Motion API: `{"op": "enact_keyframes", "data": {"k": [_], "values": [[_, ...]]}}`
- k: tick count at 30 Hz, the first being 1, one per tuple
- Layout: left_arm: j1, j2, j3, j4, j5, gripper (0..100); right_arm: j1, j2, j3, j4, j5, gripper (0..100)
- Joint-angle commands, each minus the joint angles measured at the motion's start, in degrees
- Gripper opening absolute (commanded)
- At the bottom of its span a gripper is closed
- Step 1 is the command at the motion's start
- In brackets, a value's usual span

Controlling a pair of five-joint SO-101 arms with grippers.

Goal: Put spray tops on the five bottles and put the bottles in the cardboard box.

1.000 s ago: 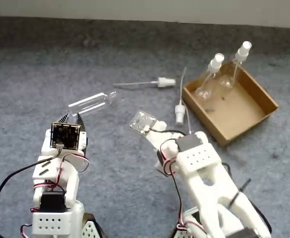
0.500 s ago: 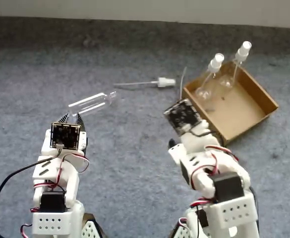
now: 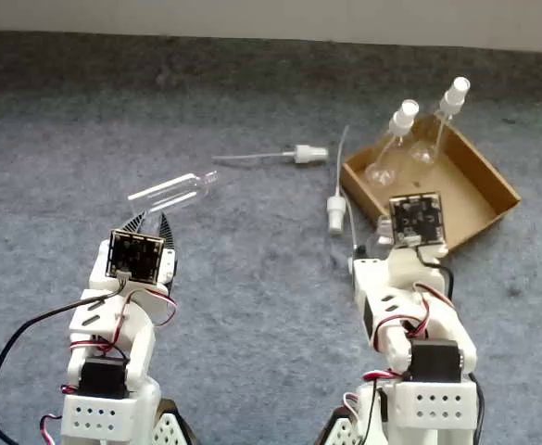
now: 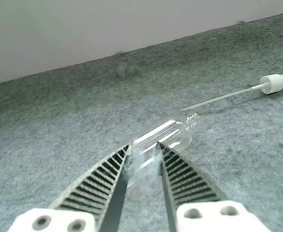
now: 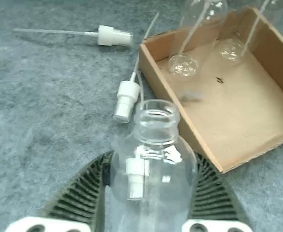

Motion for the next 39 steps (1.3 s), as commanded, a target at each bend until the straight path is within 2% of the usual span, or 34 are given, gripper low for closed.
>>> {"op": "enact_keyframes", "data": {"k": [1,4,8,11,16,25,30,39], "values": [[1.2,-0.3,-0.6,-0.3,-0.4,4,4.1,-1.3,0.2,-2.6,-2.3,10.8],[1.3,-0.1,-3.6,0.0,-0.8,4,5.4,-1.3,0.3,-2.6,-4.2,10.8],[1.7,0.0,-7.4,0.4,-7.1,4,6.7,-1.3,0.3,-2.7,-4.7,10.8],[5.2,0.0,-11.0,5.2,-10.5,4,7.9,-1.3,0.3,-2.7,-4.7,10.8],[10.9,0.0,-16.7,10.5,-11.1,4,9.3,-1.3,0.3,-3.1,-4.7,10.8],[18.8,0.7,-21.0,11.1,-11.0,4,17.2,-1.3,4.5,-11.4,-4.7,10.8],[22.3,12.2,-27.6,10.8,-11.0,4,17.5,-1.3,4.4,-11.5,-4.7,10.8],[33.7,41.1,-44.8,10.7,-11.0,4,20.6,-1.4,4.2,-11.5,-4.7,10.8]]}}
